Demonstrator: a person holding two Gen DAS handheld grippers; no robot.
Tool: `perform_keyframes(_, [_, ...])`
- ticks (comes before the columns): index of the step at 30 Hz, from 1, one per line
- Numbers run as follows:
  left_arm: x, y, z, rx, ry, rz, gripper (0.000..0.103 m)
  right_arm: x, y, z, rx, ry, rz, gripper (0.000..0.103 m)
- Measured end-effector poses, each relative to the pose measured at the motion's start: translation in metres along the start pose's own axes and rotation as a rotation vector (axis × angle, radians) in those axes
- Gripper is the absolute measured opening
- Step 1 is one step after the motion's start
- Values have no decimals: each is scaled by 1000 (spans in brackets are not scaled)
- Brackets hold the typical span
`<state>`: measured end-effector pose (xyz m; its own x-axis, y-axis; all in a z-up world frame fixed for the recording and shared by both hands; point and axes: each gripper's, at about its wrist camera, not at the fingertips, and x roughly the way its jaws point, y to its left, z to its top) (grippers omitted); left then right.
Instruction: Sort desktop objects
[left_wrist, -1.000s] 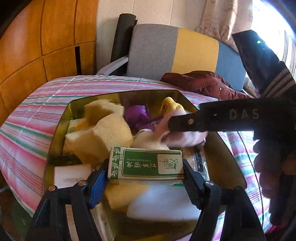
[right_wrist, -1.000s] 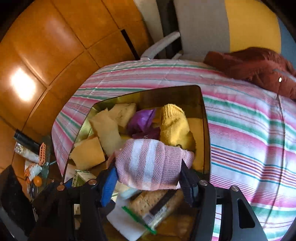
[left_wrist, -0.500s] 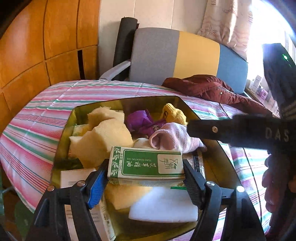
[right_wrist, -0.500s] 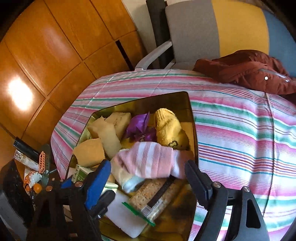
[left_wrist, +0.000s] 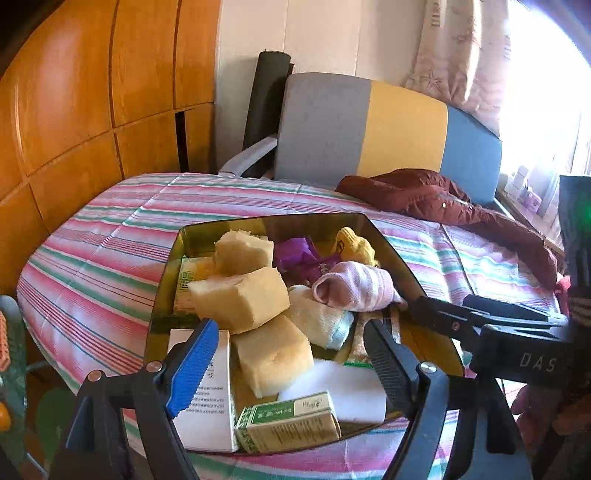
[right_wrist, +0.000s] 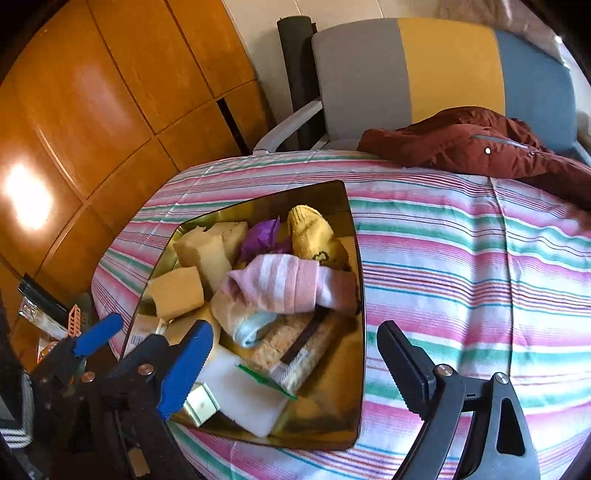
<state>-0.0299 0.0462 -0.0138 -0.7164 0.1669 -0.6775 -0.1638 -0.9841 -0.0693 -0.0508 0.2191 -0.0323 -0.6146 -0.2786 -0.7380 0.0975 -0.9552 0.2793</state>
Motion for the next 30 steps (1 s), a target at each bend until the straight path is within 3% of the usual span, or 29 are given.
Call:
perform_keyframes(3, [-6, -3, -2, 18, -2, 48, 82, -8, 1, -7, 1, -28, -22, 94])
perform_keyframes(10, [-23, 7, -2, -42, -27, 44, 82, -29, -3, -17, 23, -103, -77, 97])
perform_keyframes(17, [-40, 11, -1, -60, -93, 121, 81, -29, -2, -31, 3, -93, -114, 97])
perform_keyframes(19, [-42, 14, -3, -83, -109, 120, 81, -26, 0, -36, -1, -83, -114, 97])
perform_keyframes(24, [-39, 23, -4, -122, -91, 112, 69, -22, 7, -45, -21, -70, -129, 97])
perform_keyframes(30, [-39, 25, -7, -129, -73, 93, 66, -19, 22, -52, -85, -72, -156, 97])
